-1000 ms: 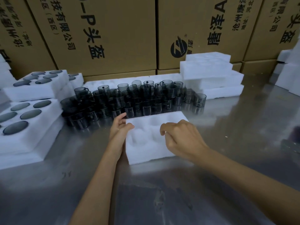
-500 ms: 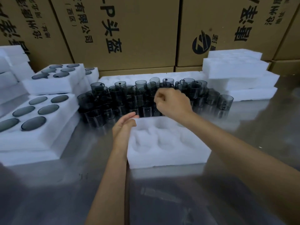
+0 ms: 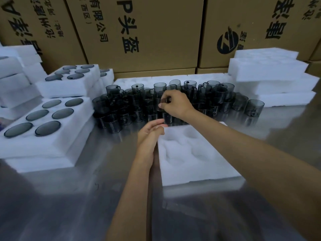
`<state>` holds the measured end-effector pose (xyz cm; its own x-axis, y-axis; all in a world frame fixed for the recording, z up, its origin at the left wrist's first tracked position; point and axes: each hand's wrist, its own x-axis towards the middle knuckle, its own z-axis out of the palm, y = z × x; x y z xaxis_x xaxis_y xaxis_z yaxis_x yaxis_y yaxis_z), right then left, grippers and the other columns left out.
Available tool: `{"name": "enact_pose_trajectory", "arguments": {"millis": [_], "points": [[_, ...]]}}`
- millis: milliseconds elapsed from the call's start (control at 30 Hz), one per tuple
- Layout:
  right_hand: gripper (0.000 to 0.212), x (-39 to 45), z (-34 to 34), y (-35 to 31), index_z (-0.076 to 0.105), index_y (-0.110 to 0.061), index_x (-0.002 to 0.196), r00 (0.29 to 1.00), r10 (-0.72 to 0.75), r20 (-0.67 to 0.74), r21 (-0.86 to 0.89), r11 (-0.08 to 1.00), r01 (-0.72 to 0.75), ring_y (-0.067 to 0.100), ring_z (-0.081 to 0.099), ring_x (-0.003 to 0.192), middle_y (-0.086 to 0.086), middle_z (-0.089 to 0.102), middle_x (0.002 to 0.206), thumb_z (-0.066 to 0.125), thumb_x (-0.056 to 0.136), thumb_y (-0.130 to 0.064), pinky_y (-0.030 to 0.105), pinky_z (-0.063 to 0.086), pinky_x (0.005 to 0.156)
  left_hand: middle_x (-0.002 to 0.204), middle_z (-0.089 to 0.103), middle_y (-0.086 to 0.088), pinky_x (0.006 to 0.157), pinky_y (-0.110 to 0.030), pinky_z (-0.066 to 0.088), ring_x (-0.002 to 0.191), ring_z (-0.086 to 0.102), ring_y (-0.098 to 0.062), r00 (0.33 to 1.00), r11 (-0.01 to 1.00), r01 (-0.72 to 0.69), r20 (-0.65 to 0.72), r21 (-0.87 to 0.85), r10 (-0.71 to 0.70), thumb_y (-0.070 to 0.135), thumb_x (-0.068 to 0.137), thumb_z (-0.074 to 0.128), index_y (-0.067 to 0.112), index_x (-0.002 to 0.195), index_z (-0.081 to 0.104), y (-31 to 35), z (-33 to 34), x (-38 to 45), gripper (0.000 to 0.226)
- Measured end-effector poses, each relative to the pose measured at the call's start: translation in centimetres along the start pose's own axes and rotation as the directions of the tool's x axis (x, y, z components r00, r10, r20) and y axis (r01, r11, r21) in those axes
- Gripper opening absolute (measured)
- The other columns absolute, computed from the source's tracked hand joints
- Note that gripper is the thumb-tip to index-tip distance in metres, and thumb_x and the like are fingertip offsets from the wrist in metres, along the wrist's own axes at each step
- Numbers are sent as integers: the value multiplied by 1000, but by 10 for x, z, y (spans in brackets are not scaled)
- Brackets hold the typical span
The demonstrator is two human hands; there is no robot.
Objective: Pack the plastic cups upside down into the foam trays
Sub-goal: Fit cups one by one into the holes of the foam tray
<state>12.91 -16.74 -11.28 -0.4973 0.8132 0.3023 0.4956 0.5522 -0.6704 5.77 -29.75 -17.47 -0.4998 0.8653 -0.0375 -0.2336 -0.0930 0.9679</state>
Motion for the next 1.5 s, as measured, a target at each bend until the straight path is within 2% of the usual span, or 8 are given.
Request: {"name": "enact_pose_trajectory", "arguments": {"millis": [267, 533, 633, 800, 967, 1100, 1300, 1500], "points": [[21, -88, -46, 16, 63, -21, 65, 989, 140, -44, 394, 912, -111, 14, 61, 75, 6, 72, 96, 76, 78, -12, 35, 50, 75, 98, 77, -5, 71, -24, 58, 85, 73, -15, 998, 1000, 2, 66, 17, -3, -10, 83, 57, 12, 114, 69, 1, 6, -19, 40], [20, -131, -54, 19, 55, -8, 74, 995, 59, 77, 434, 897, -87, 9, 61, 92, 1, 67, 115, 74, 78, -4, 30, 48, 91, 108, 76, 3, 107, -46, 47, 111, 67, -16, 988, 973, -131, 110, 189, 112, 14, 93, 64, 24, 107, 77, 15, 14, -39, 22], [26, -135, -53, 25, 52, 0, 92, 997, 14, 75, 524, 850, -51, 13, 63, 94, 11, 67, 118, 73, 78, 7, 30, 51, 90, 120, 72, 2, 111, -45, 43, 119, 64, -14, 960, 963, -159, 261, 216, 99, 14, 90, 65, 22, 124, 70, 17, 11, -39, 35], [74, -135, -50, 30, 42, -16, 140, 994, 8, 106, 575, 815, -68, 12, 60, 123, 6, 58, 135, 75, 80, 10, 27, 45, 110, 124, 70, 0, 112, -52, 40, 124, 60, -18, 925, 915, -259, 353, 309, 142, 11, 77, 78, 19, 123, 59, 19, 7, -34, 51], [53, -137, -50, 31, 65, -20, 126, 1000, -23, 0, 509, 860, 20, 10, 63, 117, -5, 70, 123, 72, 81, 8, 35, 48, 108, 123, 66, 8, 110, -28, 42, 120, 59, -4, 915, 826, -363, 332, 432, 228, 6, 72, 86, 27, 131, 57, 21, 10, -31, 69], [52, -141, -55, 30, 70, -22, 123, 998, -50, -35, 556, 829, 61, 18, 67, 108, -3, 71, 121, 64, 85, 13, 28, 55, 93, 121, 64, 5, 98, -20, 44, 114, 60, -8, 911, 811, -391, 306, 436, 275, 8, 63, 92, 23, 121, 67, 27, 13, -35, 66], [29, -143, -57, 30, 74, -20, 114, 998, -17, 55, 609, 793, -20, 7, 68, 108, -5, 76, 110, 65, 93, -3, 21, 50, 97, 108, 71, 12, 104, -36, 44, 111, 62, -10, 924, 795, -335, 342, 505, 172, 22, 60, 95, 30, 106, 72, 37, -1, -37, 52], [24, -141, -50, 32, 72, -20, 116, 997, -19, 79, 509, 861, -24, 3, 68, 102, -7, 74, 107, 73, 91, -19, 16, 50, 93, 110, 68, 17, 99, -26, 43, 106, 62, 5, 938, 778, -290, 329, 558, 113, 27, 63, 93, 42, 104, 74, 35, -7, -36, 47]]}}
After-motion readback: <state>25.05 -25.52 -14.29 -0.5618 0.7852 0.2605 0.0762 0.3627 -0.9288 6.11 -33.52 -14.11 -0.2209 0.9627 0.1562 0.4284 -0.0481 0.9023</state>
